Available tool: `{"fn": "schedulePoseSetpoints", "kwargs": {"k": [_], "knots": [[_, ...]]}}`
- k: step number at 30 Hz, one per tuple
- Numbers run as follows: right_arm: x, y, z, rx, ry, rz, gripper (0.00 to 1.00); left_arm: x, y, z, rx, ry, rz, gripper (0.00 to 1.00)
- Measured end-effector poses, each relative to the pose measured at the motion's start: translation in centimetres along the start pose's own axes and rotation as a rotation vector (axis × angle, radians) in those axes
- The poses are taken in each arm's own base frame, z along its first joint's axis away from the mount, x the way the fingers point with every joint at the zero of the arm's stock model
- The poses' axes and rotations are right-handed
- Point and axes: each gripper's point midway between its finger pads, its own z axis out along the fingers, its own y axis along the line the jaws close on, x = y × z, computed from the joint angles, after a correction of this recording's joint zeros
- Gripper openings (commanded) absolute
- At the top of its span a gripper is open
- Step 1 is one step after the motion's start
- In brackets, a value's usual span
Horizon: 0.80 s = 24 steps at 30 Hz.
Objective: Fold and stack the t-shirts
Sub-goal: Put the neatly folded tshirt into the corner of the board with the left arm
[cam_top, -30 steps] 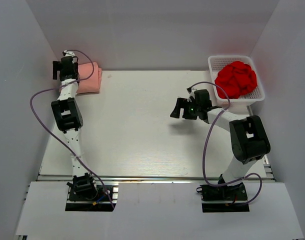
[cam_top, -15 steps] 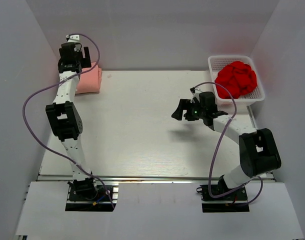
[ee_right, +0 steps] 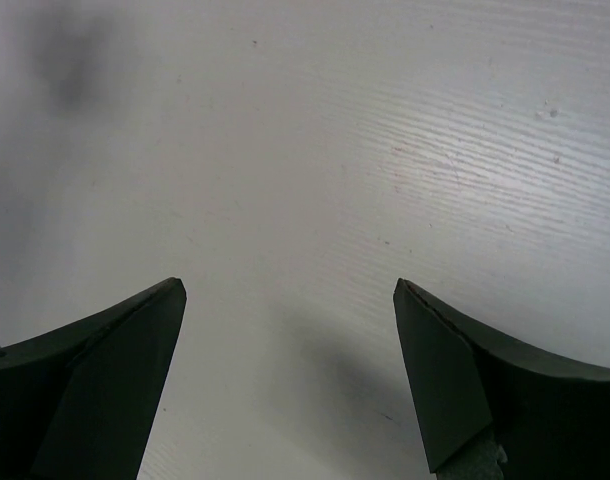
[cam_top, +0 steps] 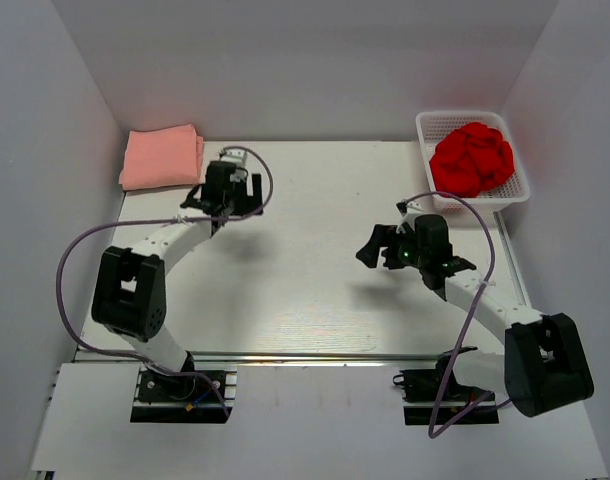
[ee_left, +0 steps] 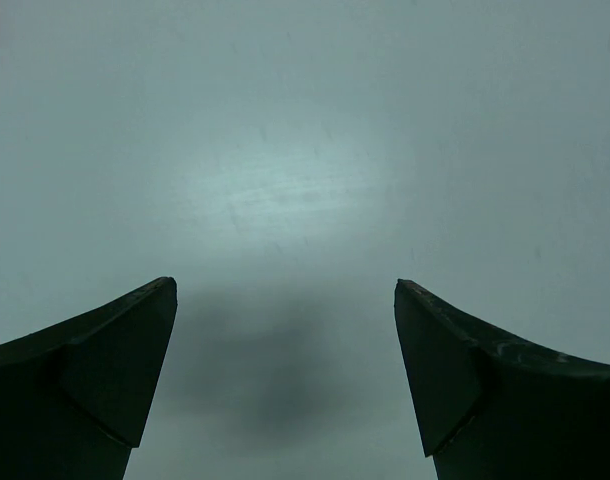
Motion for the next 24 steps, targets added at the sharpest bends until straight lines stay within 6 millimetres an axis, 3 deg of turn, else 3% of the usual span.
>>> {"fn": "schedulePoseSetpoints", "kwargs": {"k": [3, 5, 8, 13, 24], "knots": [[1.6, -0.7, -0.6, 0.026, 0.006, 0.005, 0.90, 5.4, -2.4, -2.1, 0.060, 0.063, 0.015, 1.00], [2.5, -1.2, -0.9, 0.041, 0.006, 0.010, 0.90, 7.8, -4.3, -3.8, 0.108, 0.080, 0.039, 1.00], [3.4, -1.7, -1.1, 0.055, -0.004, 0.021, 0.90, 9.8, -6.8, -6.1, 0.182, 0.082, 0.071, 1.00], [2.6, -1.4, -1.2, 0.045, -0.049, 0.031, 0.90, 10.5, -8.0, -8.5, 0.239, 0.030, 0.070, 1.00], [0.8, 0.3, -1.0, -0.042, -0.114, -0.004, 0.90, 8.4, -7.6, -10.9, 0.234, -0.106, 0.051, 1.00]]}}
